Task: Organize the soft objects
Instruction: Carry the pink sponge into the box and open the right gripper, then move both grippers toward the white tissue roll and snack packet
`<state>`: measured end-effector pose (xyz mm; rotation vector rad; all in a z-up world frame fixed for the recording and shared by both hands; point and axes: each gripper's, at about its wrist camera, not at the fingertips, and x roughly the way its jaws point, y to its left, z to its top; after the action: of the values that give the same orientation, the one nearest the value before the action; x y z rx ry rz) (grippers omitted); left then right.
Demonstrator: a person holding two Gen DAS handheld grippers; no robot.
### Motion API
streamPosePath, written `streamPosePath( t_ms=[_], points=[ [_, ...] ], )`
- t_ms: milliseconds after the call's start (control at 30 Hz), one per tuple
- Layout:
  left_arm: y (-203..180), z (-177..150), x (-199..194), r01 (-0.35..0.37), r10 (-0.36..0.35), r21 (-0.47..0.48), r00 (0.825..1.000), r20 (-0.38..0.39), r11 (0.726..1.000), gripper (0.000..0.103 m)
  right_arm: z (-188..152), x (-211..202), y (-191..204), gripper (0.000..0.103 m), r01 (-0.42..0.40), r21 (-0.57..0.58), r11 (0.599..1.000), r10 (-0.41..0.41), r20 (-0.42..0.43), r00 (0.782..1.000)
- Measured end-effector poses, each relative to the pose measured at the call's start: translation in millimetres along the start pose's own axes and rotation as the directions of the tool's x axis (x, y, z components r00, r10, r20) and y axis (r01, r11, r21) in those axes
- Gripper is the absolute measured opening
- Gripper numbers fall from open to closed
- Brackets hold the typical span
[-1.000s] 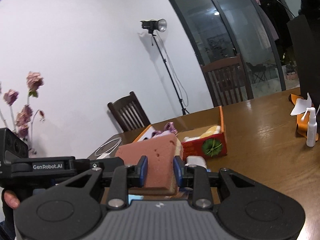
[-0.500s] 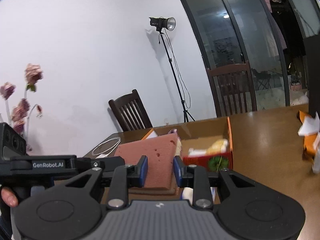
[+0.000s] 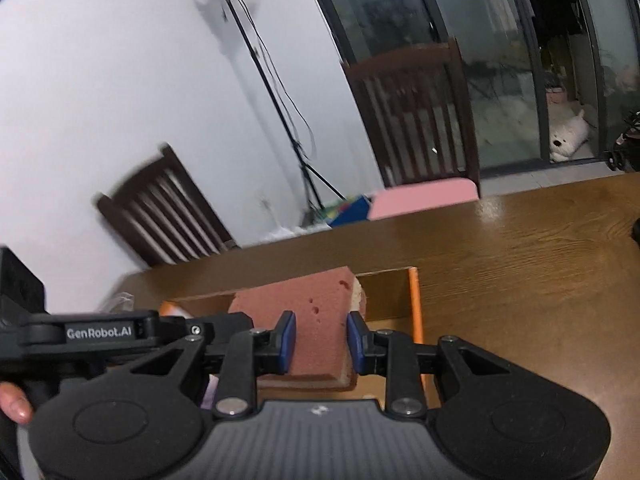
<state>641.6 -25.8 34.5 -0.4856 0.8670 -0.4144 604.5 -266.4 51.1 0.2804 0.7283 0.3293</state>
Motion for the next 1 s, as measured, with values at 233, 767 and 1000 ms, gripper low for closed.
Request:
streamPosePath(
  t_ms=[233,767,1000],
  points=[
    [2.9,9.4,55.7,-0.094,0.096,0.036,0.992,-0.080,0.995,0.032,6.2,60.8,2.9,0.031,0.186,-0.136,0.973,-0.192,-0.034,0.981],
    [-52.1,-20.6,-114.1,-0.230,0.207,0.266,0.972,0.109,0.936,0.059,15.2,-85.2,39.2,0.066,0.136,-0.260,0.956,-0.116,0.094,0.989],
    [-95.9,-81.9,-230.2,-0.365,0.258,0.375,0.917,0.305,0.853,0.083,-6.9,-200.6,60.4,0.079,0.155,-0.310,0.938,-0.092,0.208,0.974]
  ],
)
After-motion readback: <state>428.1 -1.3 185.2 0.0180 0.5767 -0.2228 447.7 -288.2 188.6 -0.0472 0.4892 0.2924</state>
